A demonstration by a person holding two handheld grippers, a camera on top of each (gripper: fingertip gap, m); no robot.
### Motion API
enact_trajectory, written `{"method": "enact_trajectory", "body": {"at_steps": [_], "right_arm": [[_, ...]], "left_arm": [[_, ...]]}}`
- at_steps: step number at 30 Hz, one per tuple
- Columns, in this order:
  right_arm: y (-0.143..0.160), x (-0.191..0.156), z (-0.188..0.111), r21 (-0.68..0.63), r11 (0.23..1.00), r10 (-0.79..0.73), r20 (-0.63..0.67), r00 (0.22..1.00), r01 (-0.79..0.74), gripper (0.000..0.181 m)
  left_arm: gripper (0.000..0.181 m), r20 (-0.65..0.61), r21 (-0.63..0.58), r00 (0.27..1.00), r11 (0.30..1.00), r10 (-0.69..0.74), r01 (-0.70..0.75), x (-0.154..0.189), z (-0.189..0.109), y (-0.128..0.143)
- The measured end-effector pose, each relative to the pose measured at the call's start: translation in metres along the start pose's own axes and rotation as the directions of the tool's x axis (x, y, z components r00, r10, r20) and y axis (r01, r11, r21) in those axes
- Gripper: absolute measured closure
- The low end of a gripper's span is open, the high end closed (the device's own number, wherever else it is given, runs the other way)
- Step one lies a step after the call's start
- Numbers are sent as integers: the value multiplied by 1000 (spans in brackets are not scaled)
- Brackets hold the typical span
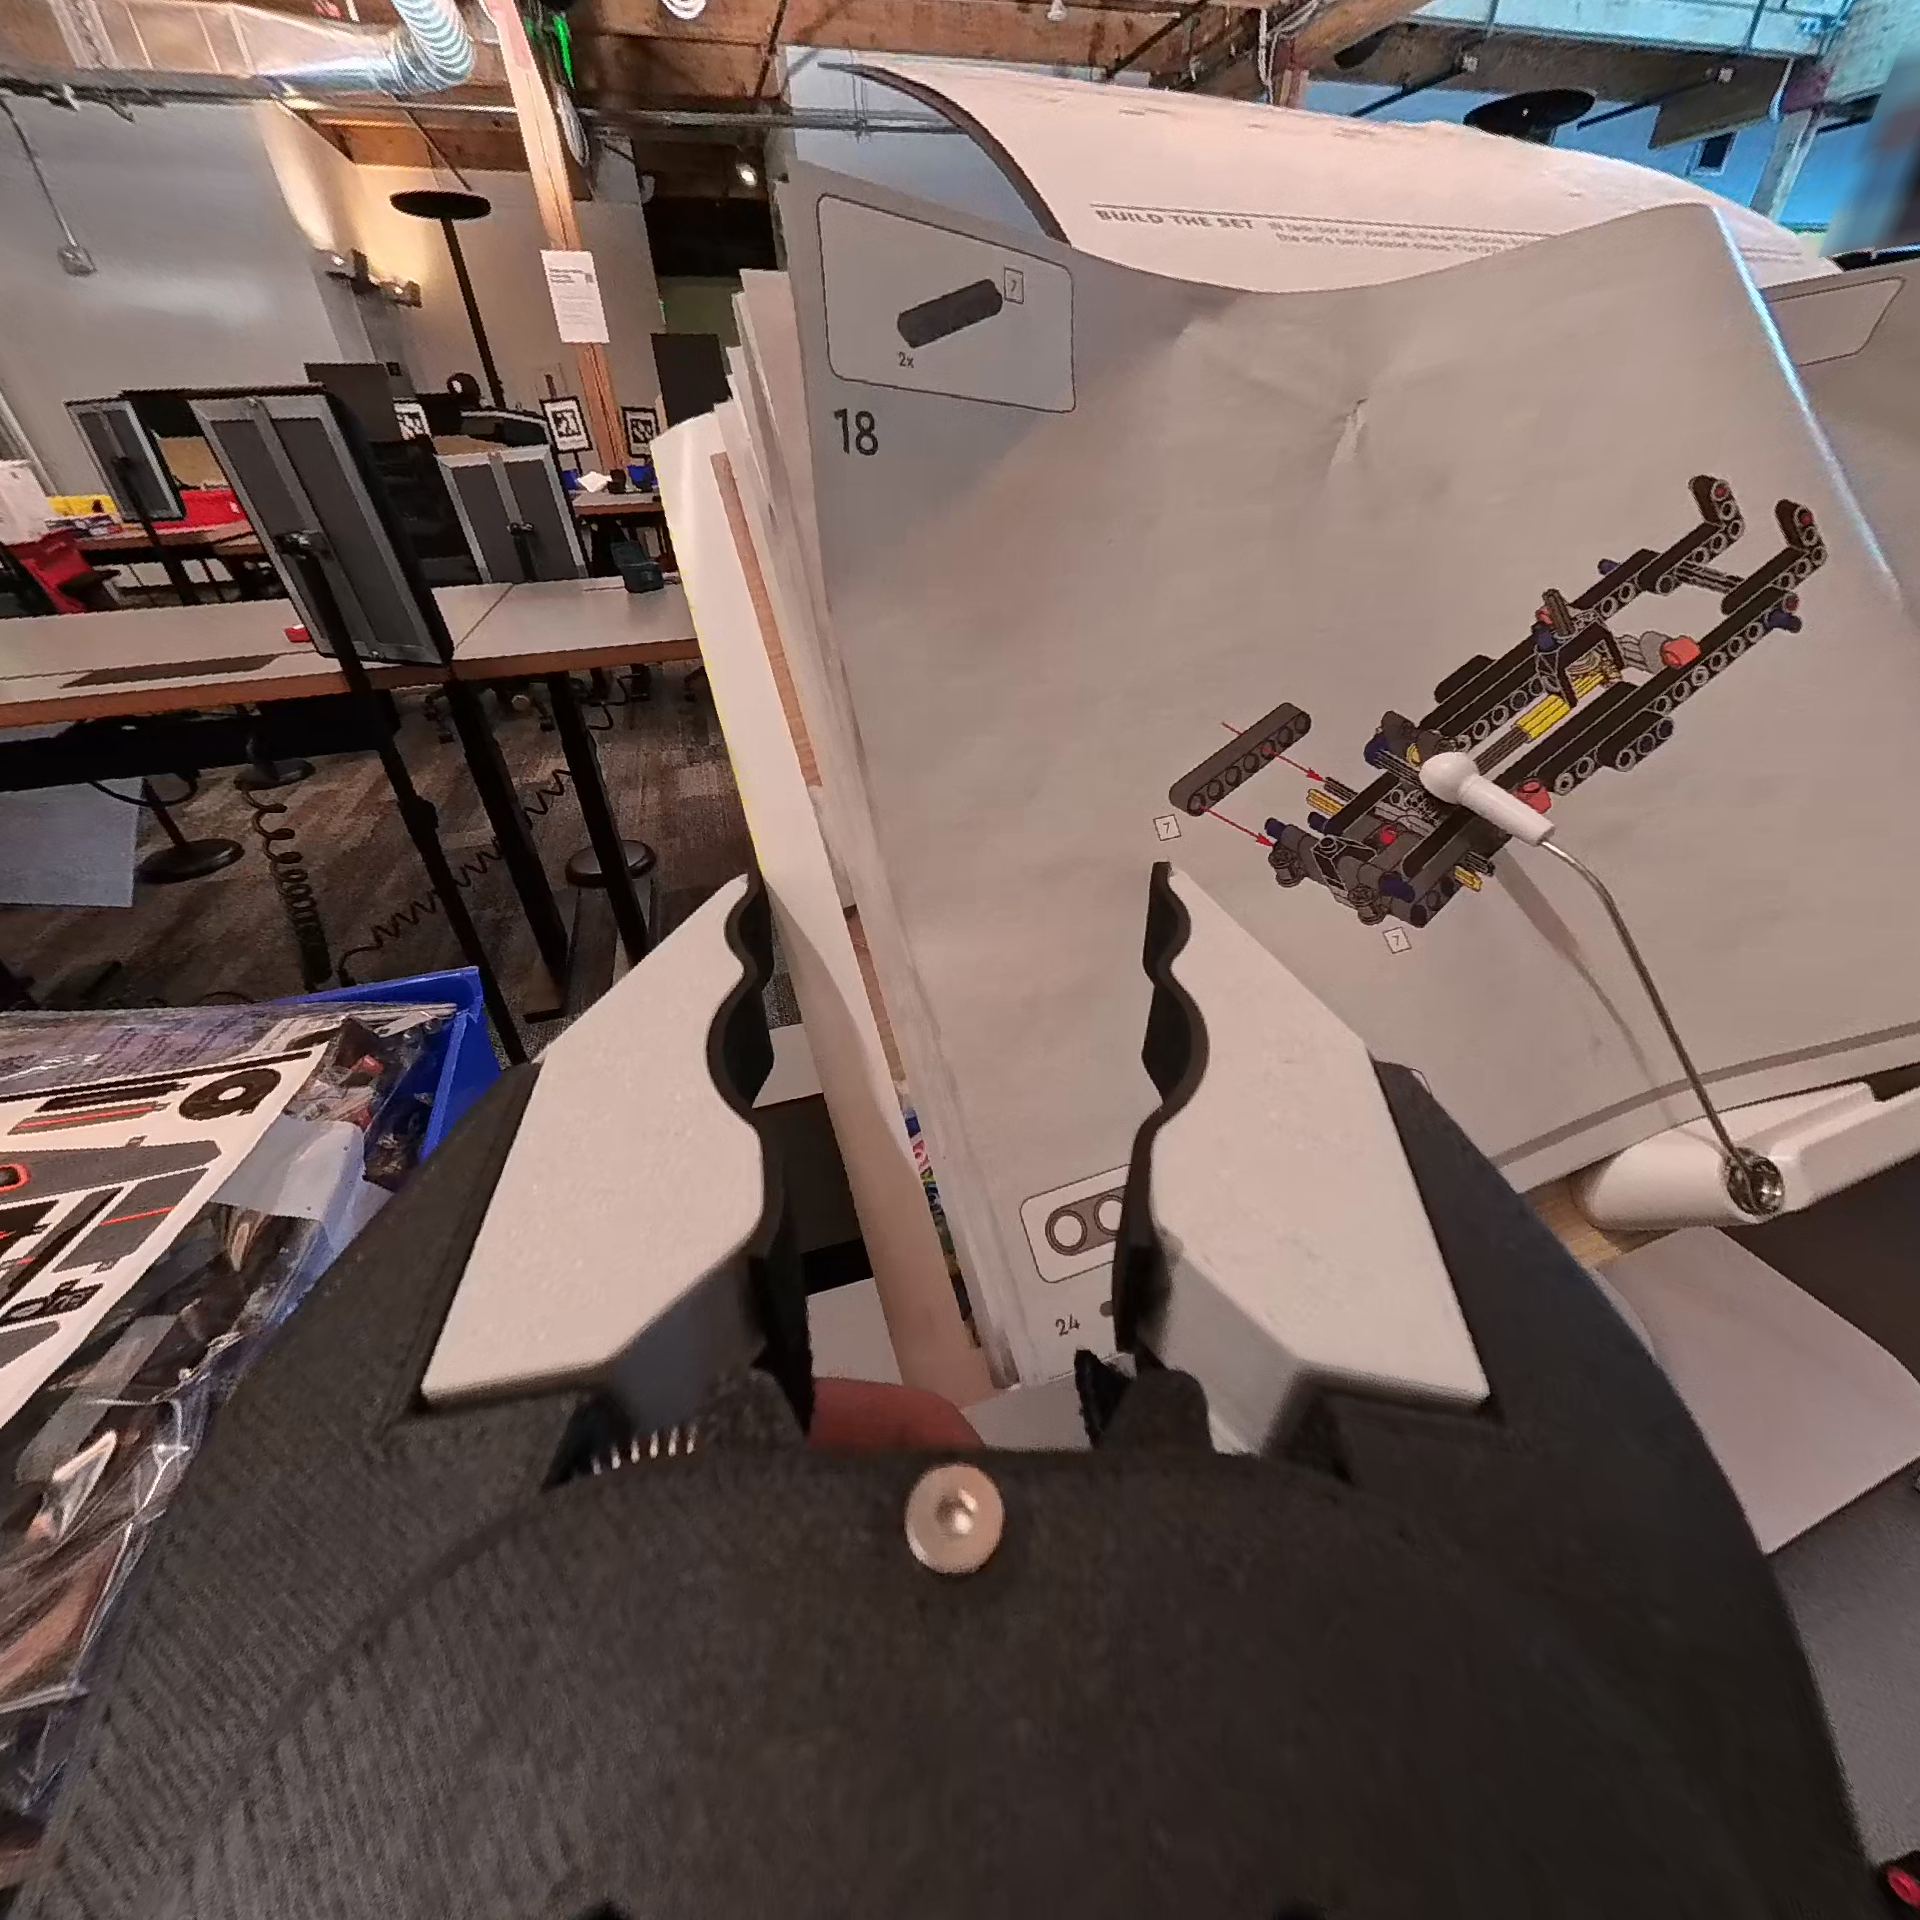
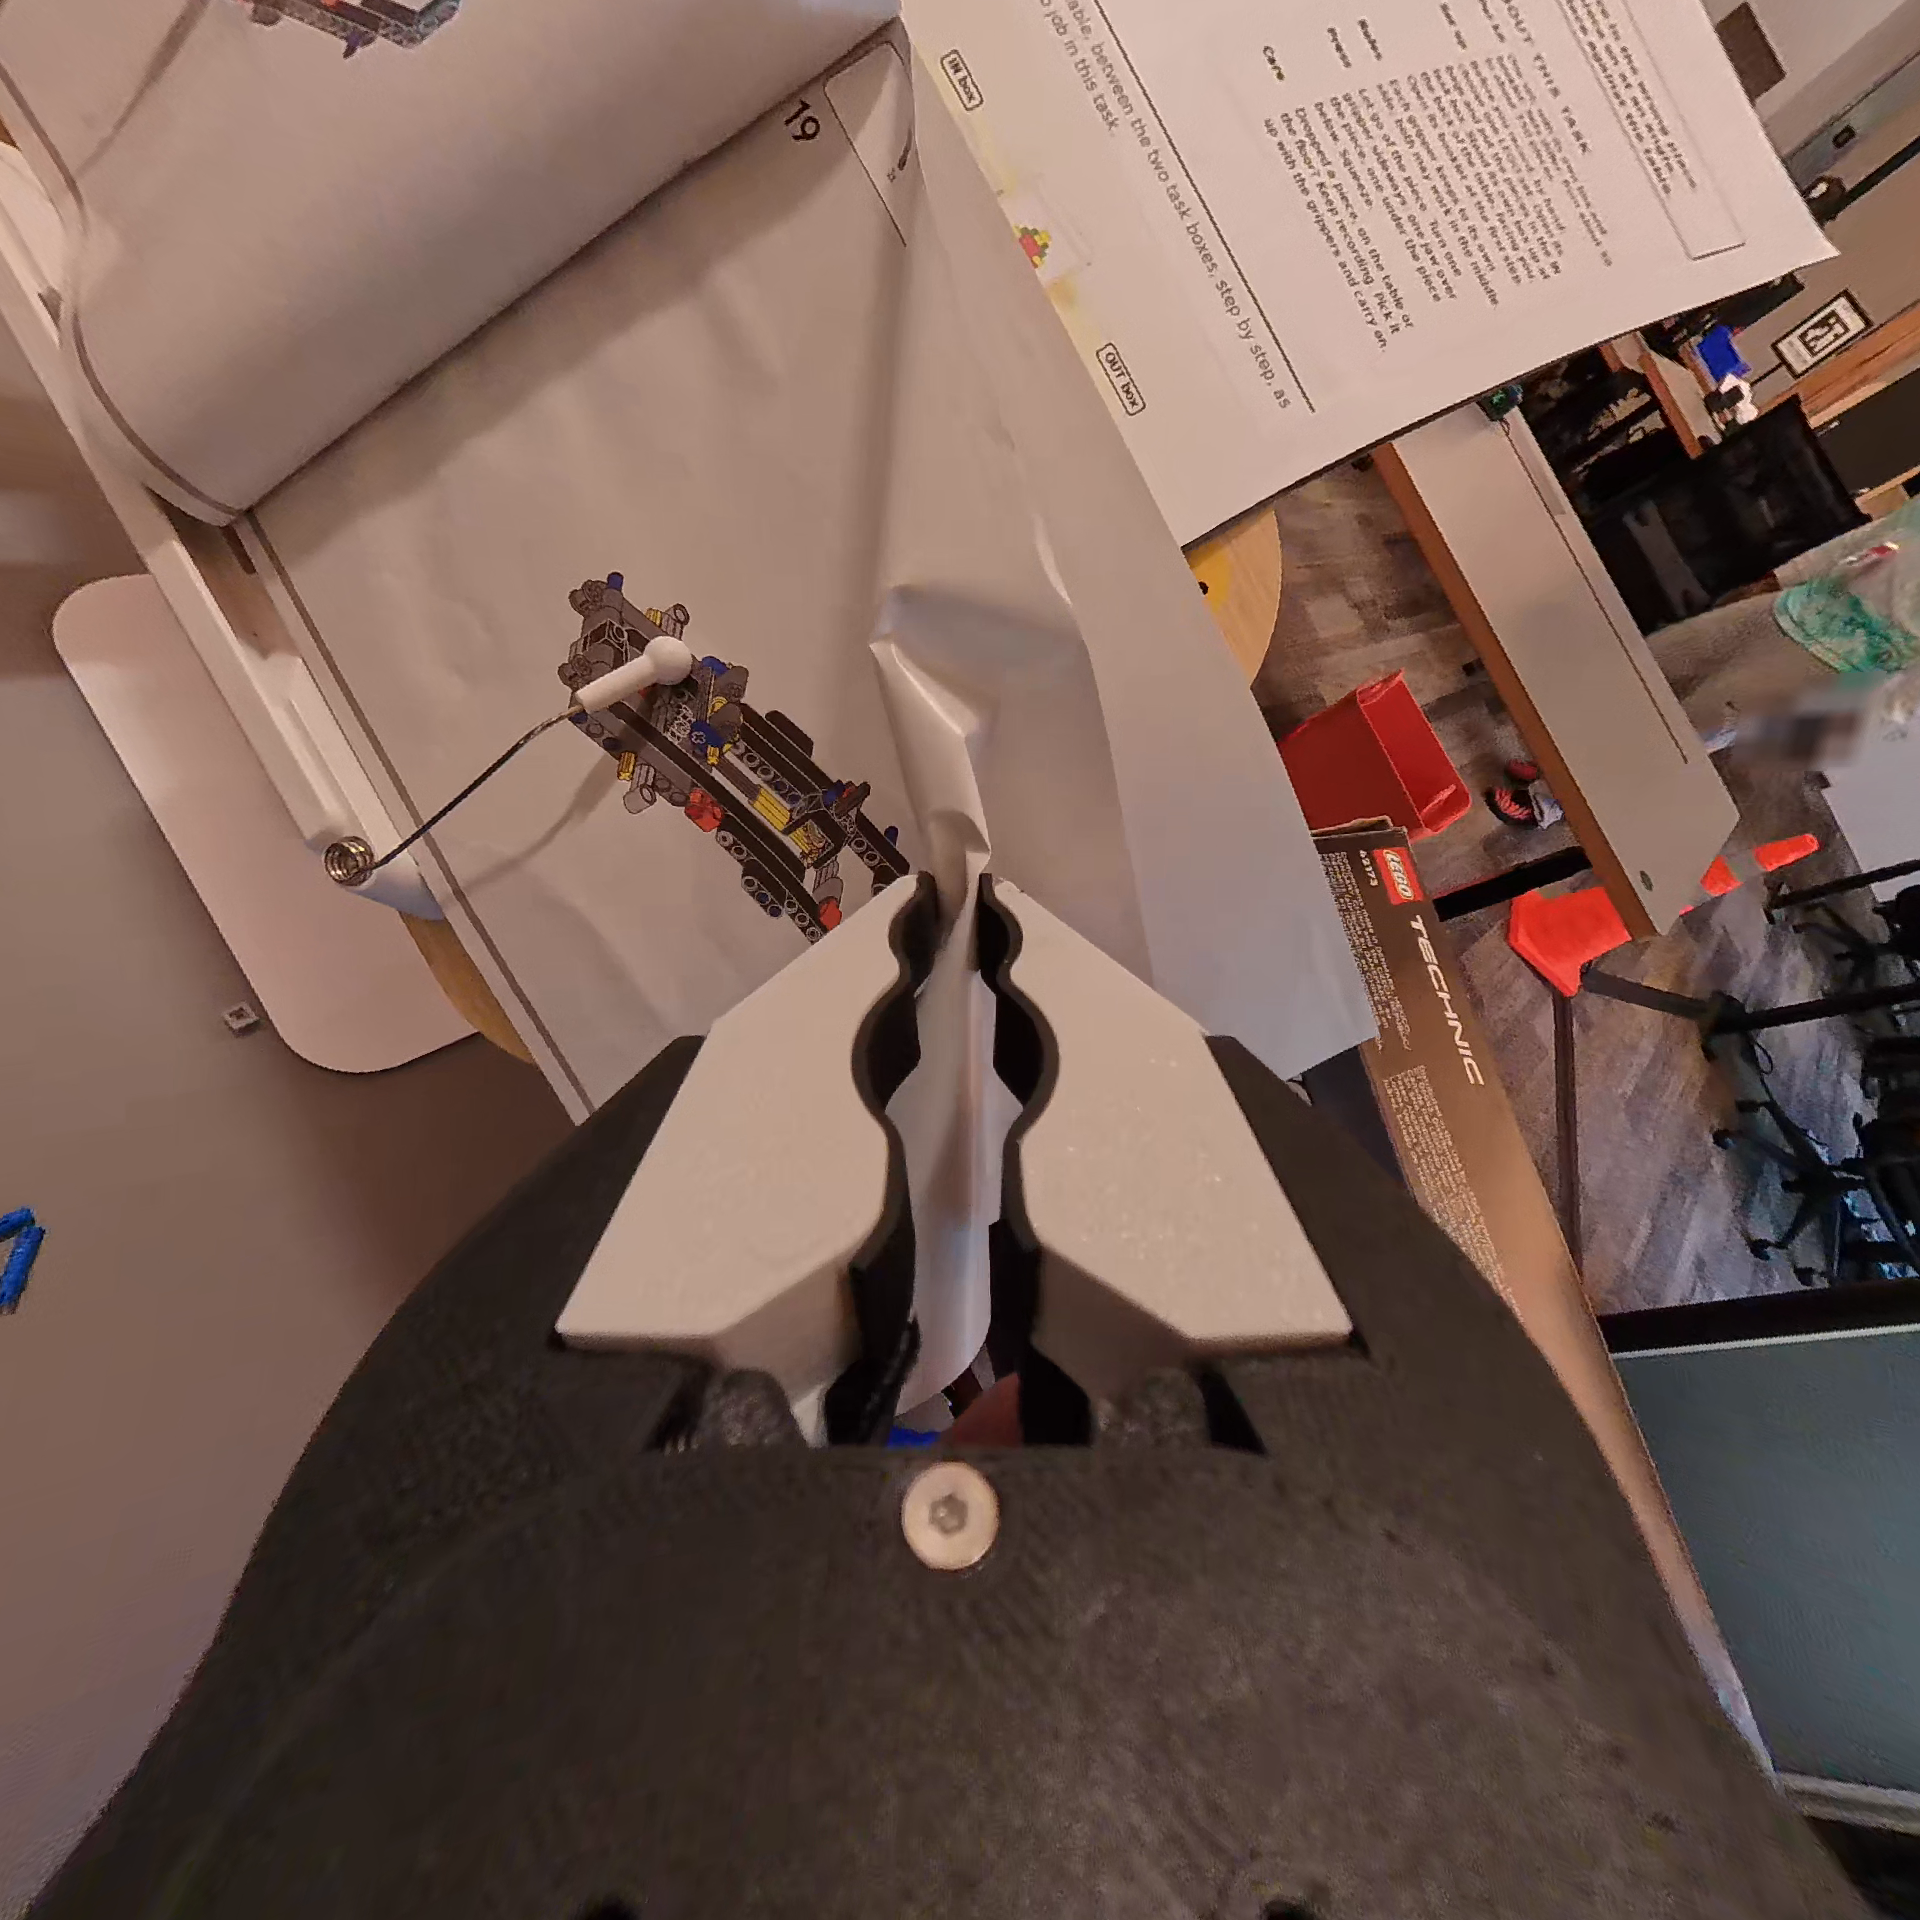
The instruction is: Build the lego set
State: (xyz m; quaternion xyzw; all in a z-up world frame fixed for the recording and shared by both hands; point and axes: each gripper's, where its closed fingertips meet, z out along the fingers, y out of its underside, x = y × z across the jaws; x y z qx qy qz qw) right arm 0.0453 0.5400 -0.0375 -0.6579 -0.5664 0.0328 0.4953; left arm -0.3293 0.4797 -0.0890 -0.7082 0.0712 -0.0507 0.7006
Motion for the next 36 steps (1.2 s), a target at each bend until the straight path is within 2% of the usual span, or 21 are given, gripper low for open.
{"method": "enact_trajectory", "body": {"at_steps": [21, 22, 25, 27, 29, 32, 36], "right_arm": [[-2, -4, -7, 6, 1000, 5, -21, 1000, -5, 176], [-1, -3, -7, 7, 1000, 8, -33, 999, -7, 175], [3, 3, -8, -45, 997, -74, -139, 988, 68, 155], [-6, 4, -14, -30, 995, -95, -215, 972, 90, 143], [-24, -4, -23, 7, 989, -139, -281, 950, 147, 142], [-38, -50, -12, 32, 988, -143, -160, 977, 150, 150], [-30, -94, 21, -19, 1000, 5, 13, 1000, -4, 153]], "left_arm": [[109, -7, -6, 1000, 1000, -18, 18, 0, 0, 2], [108, -6, -6, 1000, 1000, -20, 20, -1, 0, 2], [108, -7, -5, 1000, 1000, -25, 25, 0, 0, 2], [108, -9, -5, 1000, 1000, -28, 28, -1, 0, 2], [107, -11, -5, 999, 1000, -30, 30, -1, 0, 2], [107, -11, -8, 1000, 1000, -29, 29, -1, 0, 2], [107, -9, -15, 1000, 1000, -23, 23, -1, -1, 2]]}}
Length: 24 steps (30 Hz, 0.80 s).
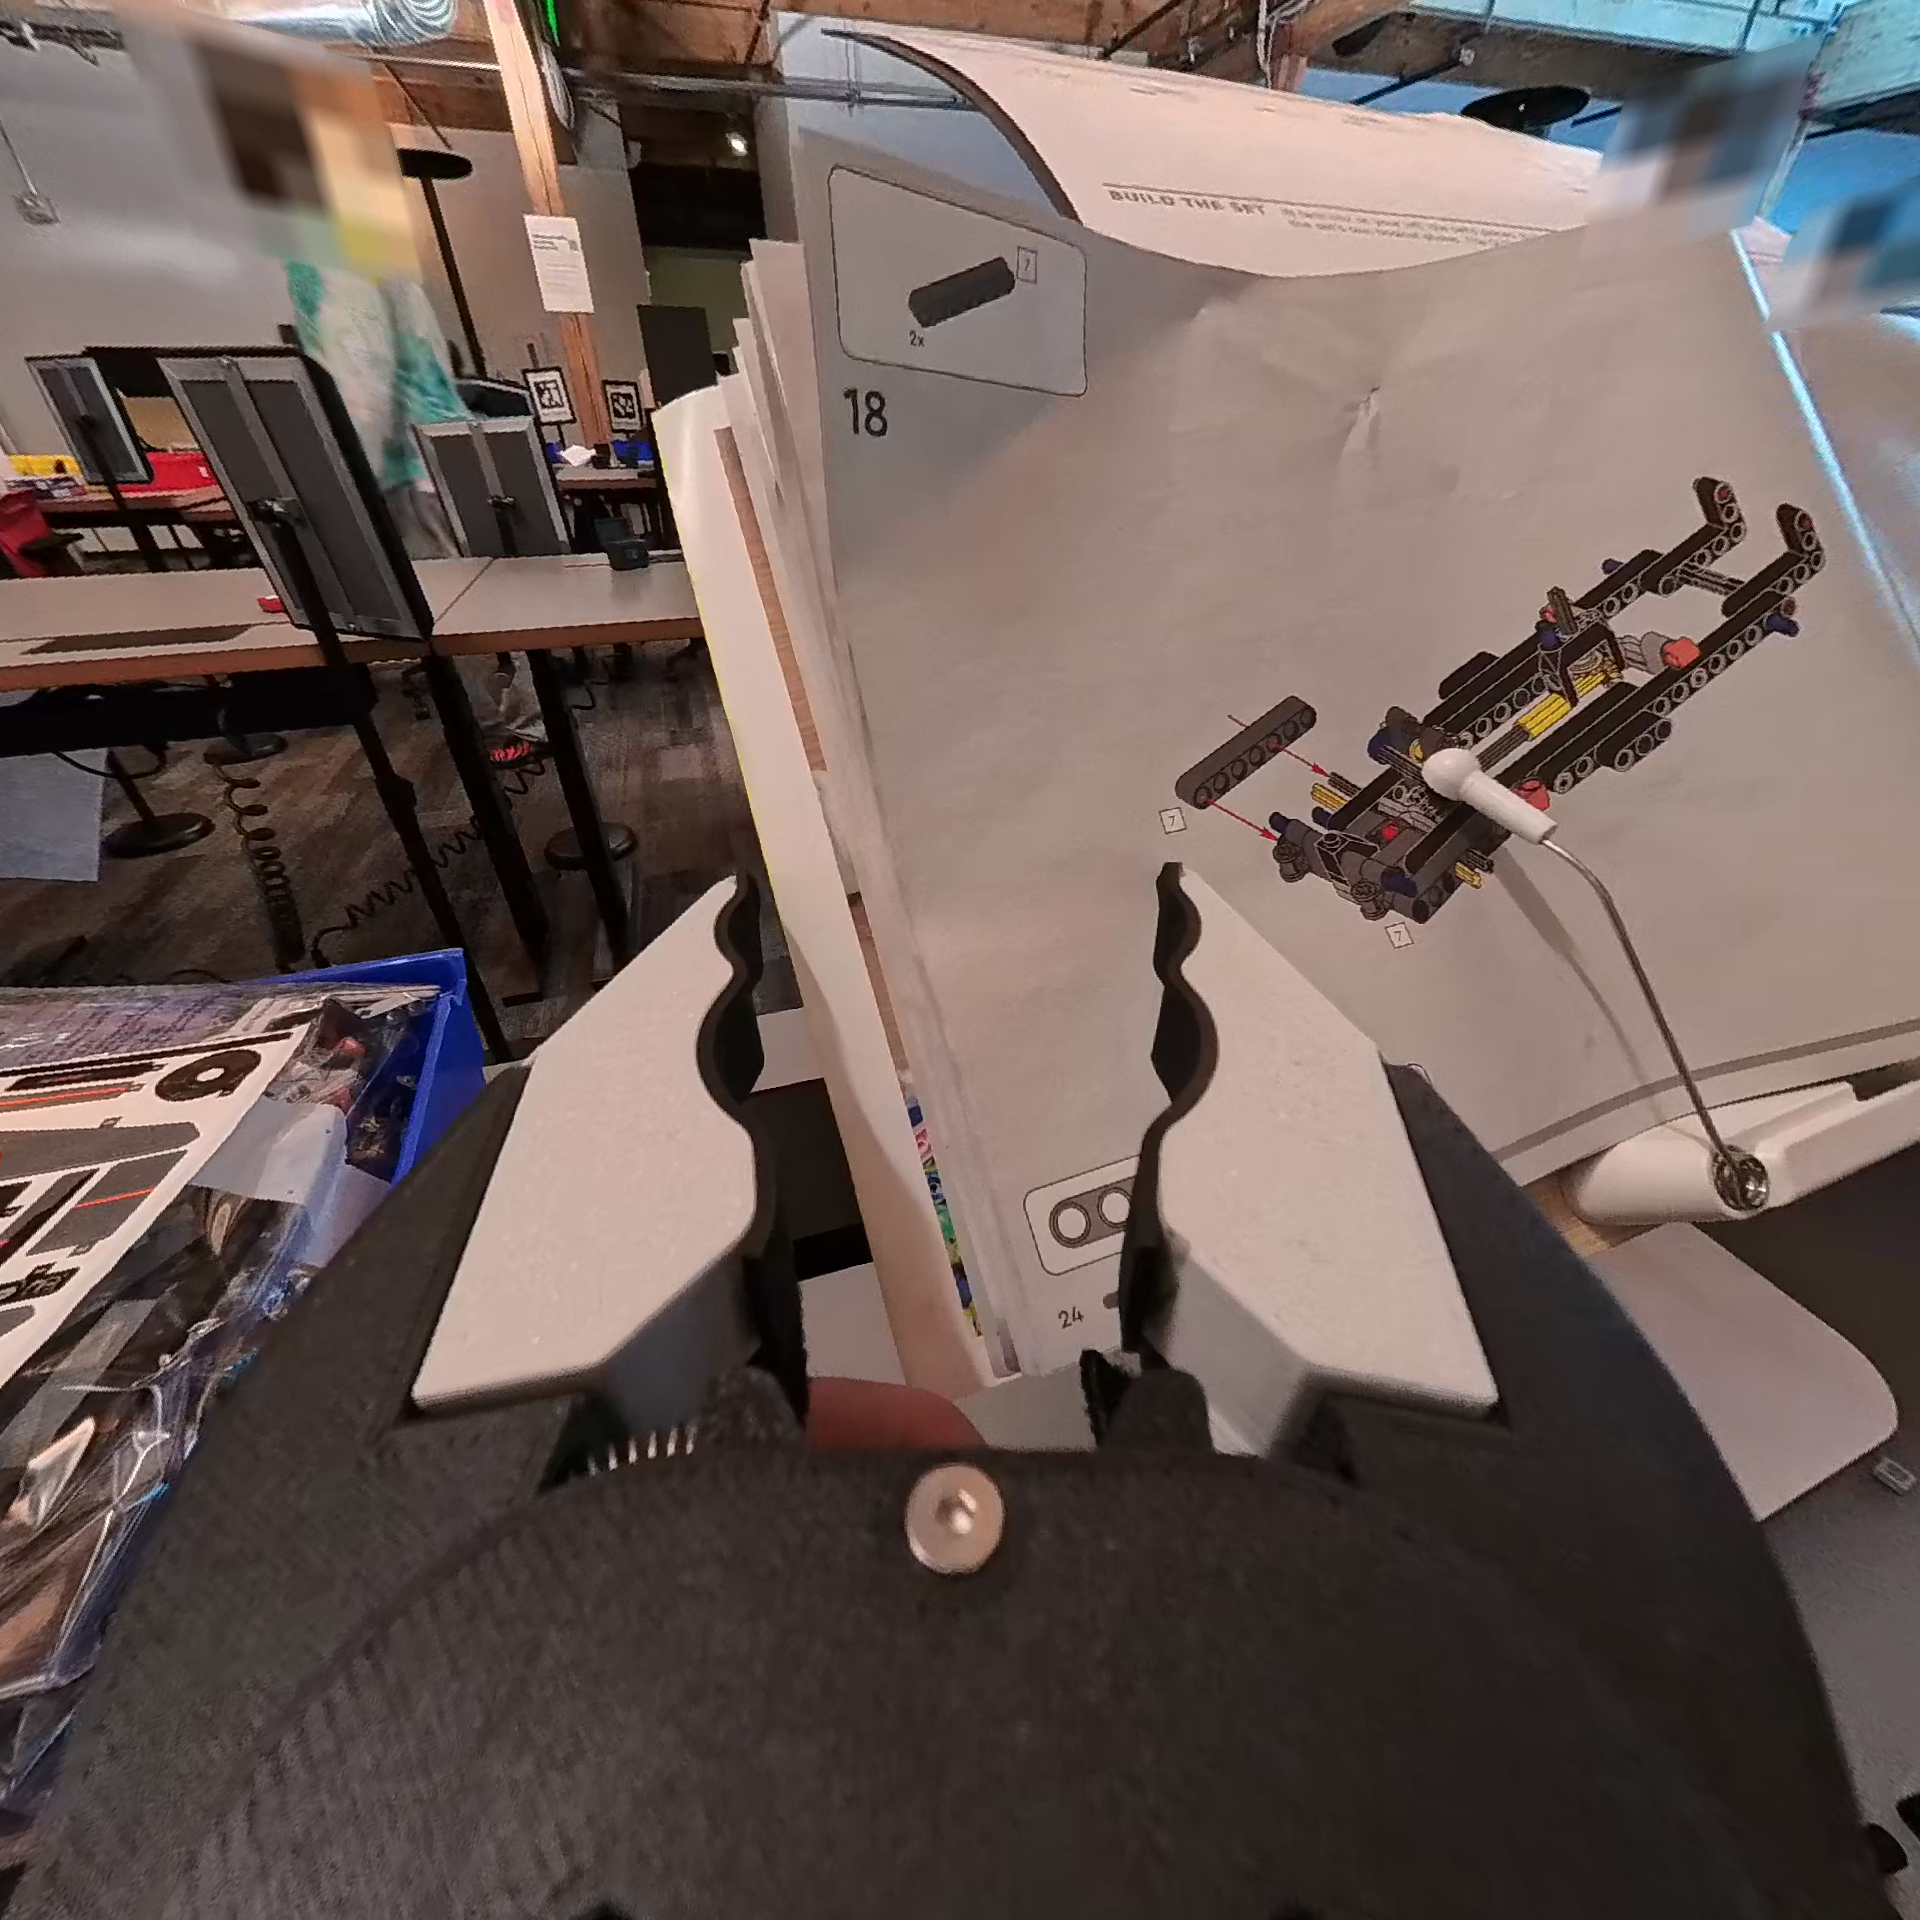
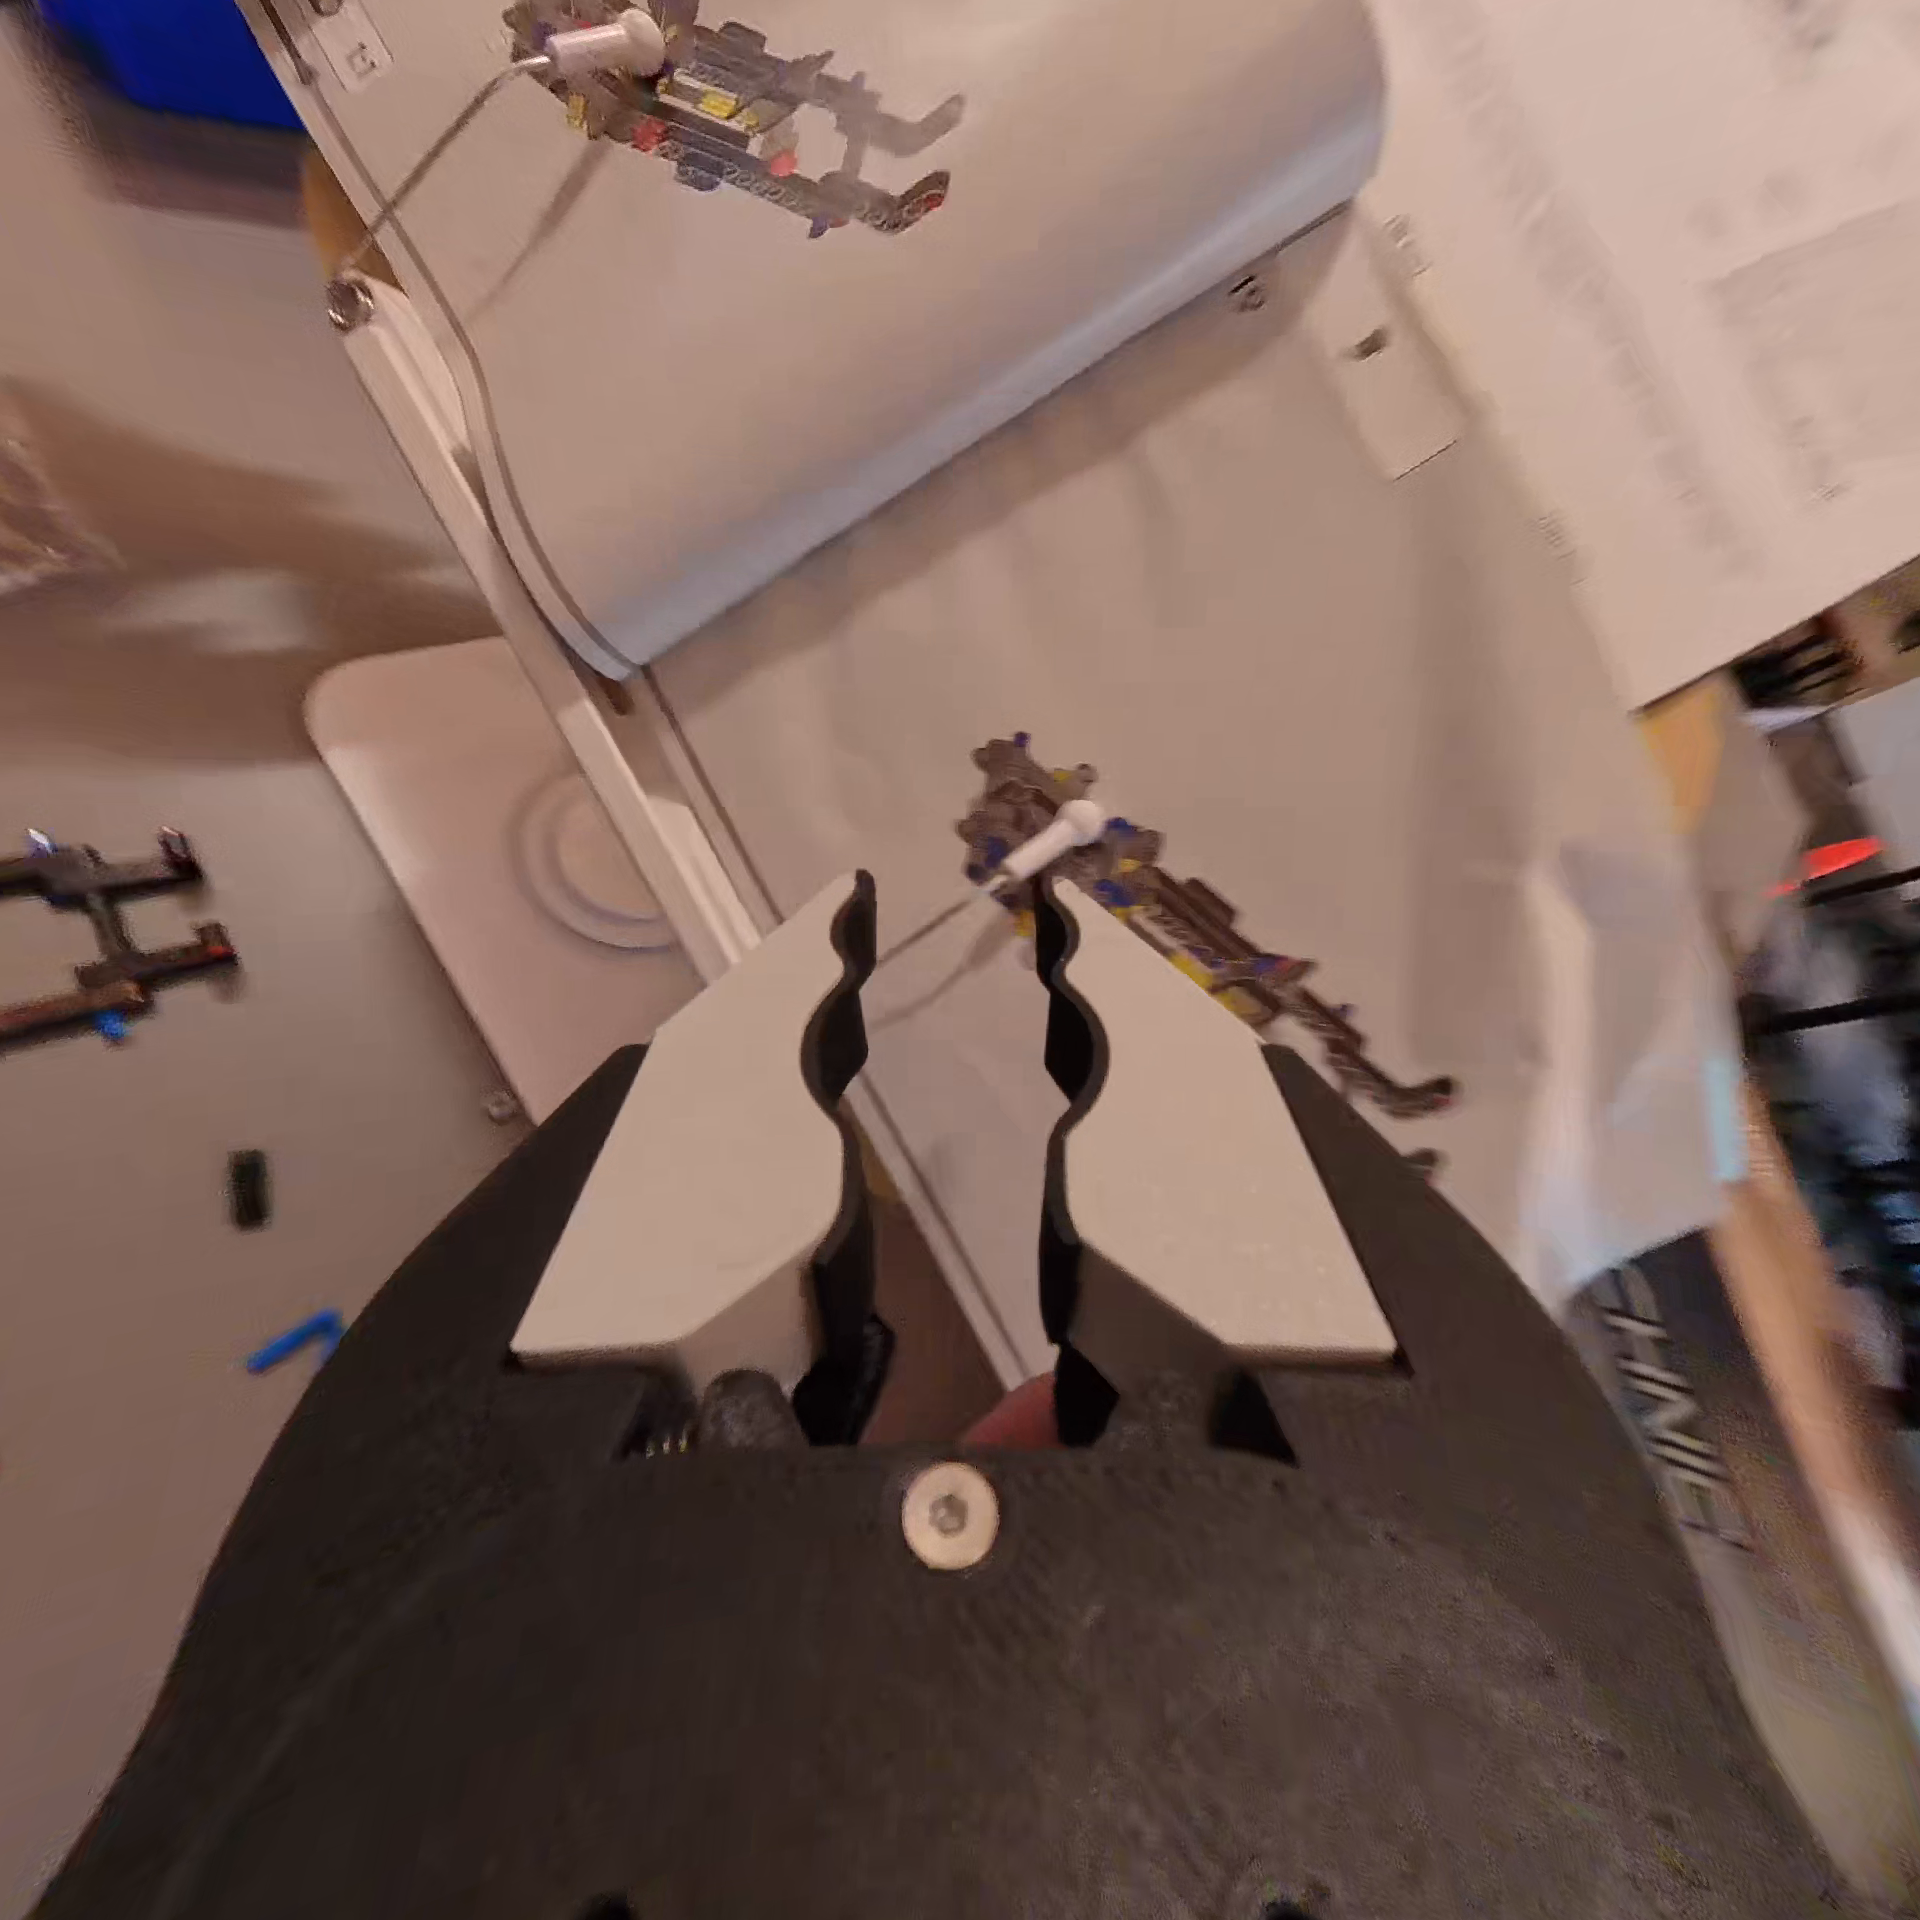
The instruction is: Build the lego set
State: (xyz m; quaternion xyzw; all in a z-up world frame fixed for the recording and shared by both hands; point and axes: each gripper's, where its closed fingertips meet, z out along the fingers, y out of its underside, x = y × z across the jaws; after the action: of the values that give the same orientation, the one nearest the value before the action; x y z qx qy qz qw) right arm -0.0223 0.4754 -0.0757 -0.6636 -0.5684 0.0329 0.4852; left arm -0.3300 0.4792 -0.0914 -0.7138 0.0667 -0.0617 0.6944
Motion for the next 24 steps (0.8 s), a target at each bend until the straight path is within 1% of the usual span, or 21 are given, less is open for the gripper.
{"method": "enact_trajectory", "body": {"at_steps": [2, 4, 6, 8, 9, 11, 14, 16, 20, 24], "right_arm": [[4, -4, 10, -11, 996, 90, 14, 996, -90, 157], [12, 0, 17, -37, 992, 123, -27, 992, -124, 161], [20, 4, 21, -66, 992, 103, -82, 991, -109, 157], [18, -2, 26, -60, 994, 82, -73, 994, -87, 156], [19, -4, 28, -63, 994, 83, -71, 994, -88, 160], [21, 2, 31, -73, 995, 61, -110, 992, -69, 171], [21, 2, 29, -44, 987, 149, -78, 986, -153, 175], [23, 3, 27, -4, 971, 237, -72, 969, -238, 176], [33, 7, 19, 113, 902, 426, -91, 900, -416, 177], [54, 6, 6, 245, 762, 635, -99, 766, -600, 176]], "left_arm": [[106, 0, -2, 1000, 1000, 2, -2, 0, 0, 0], [105, -3, -2, 1000, 1000, -4, 4, -1, 0, 1], [105, -9, 1, 1000, 1000, -14, 14, -1, 0, 1], [105, -12, 3, 1000, 1000, -20, 20, -1, 1, 1], [105, -12, 3, 1000, 1000, -21, 21, -1, 1, 1], [104, -11, 2, 1000, 1000, -18, 18, -1, 0, 1], [104, -8, 3, 1000, 1000, -15, 15, -1, 0, 2], [105, -13, 4, 1000, 1000, -18, 18, -1, 0, 2], [102, -13, 8, 999, 999, -32, 32, -3, 1, 2], [102, -16, 8, 999, 999, -41, 41, -3, 1, 3]]}}
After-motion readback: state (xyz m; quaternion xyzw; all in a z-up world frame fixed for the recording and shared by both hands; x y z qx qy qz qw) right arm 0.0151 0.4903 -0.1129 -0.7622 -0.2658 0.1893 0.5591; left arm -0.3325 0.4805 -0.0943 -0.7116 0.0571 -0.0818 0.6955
